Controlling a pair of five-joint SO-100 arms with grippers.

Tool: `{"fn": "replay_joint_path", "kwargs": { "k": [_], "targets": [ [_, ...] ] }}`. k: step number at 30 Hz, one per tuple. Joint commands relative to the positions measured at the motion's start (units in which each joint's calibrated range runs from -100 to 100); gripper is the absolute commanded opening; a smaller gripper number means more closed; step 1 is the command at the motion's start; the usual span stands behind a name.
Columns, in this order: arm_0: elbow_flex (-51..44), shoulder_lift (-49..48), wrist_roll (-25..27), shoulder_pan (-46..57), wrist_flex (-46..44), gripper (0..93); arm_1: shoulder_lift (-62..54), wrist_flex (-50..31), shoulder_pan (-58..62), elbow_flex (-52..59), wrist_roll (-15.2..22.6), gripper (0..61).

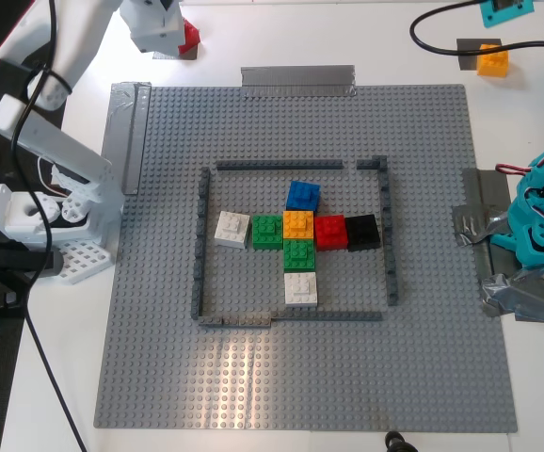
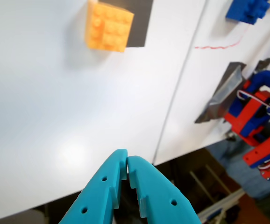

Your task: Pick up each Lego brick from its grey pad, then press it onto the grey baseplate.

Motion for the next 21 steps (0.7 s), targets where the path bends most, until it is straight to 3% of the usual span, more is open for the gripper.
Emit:
{"fn": "replay_joint_path", "kwargs": {
  "k": [1,6,14,17,21],
  "targets": [
    [2.8,-2.1,-3.9,-0.9,-4.0,0.0,3.5,2.7,-2.6,-10.1,1.0,0.2],
    [9.0,-7.9,-6.6,-1.4,-4.0,10.3,10.3,3.6,-4.0,-16.3,3.3,0.2],
    [19.6,-14.8,-6.8,-3.6,-4.8,11.3,17.5,-1.4,-6.1,-18.6,5.0,0.2],
    [24.5,-15.9,-6.6,-4.1,-8.2,12.2,22.0,0.1,-6.8,-24.1,6.0,0.2],
    [29.4,-15.4,-6.8,-3.6,-14.2,21.7,27.1,0.3,-7.5,-31.2,6.5,0.2]
  ]
}}
